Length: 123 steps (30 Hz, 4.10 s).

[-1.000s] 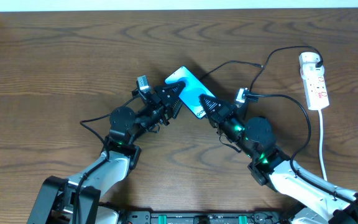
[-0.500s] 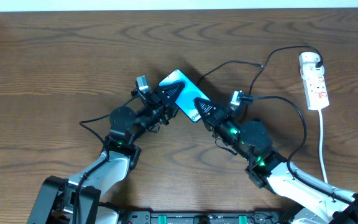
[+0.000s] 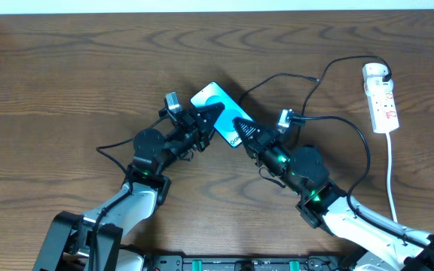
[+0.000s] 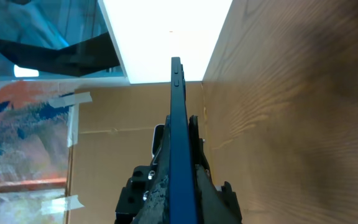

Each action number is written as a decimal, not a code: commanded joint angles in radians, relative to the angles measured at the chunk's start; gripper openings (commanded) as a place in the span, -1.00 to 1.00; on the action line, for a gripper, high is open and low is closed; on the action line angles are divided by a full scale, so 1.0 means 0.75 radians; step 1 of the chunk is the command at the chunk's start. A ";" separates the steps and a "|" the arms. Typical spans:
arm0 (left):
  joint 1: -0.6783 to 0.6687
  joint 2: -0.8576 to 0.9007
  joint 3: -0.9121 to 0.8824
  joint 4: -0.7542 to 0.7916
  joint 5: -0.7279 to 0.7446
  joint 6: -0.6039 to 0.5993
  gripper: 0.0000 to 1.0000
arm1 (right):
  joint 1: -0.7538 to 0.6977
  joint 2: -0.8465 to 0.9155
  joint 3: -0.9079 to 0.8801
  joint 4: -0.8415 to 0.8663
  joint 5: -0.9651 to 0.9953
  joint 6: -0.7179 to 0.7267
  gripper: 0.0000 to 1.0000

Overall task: Plug charger to phone and switch on socket
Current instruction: 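Bring the phone back to center and grip it with both grippers, then hold the phone upright with the left gripper and open the right gripper, then move the right gripper to the black charger cable and grasp its plug end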

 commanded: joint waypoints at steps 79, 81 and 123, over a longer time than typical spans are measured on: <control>0.267 -0.012 0.039 -0.402 0.512 0.059 -0.85 | -0.503 0.212 1.077 -1.881 0.086 -0.565 0.25; 0.267 -0.012 0.039 -0.402 0.512 0.059 -0.86 | -0.532 0.302 1.175 -1.927 0.085 -0.564 0.29; 0.267 -0.012 0.039 -0.402 0.506 0.059 -0.85 | -0.658 1.392 1.878 -1.972 0.231 -0.409 -0.06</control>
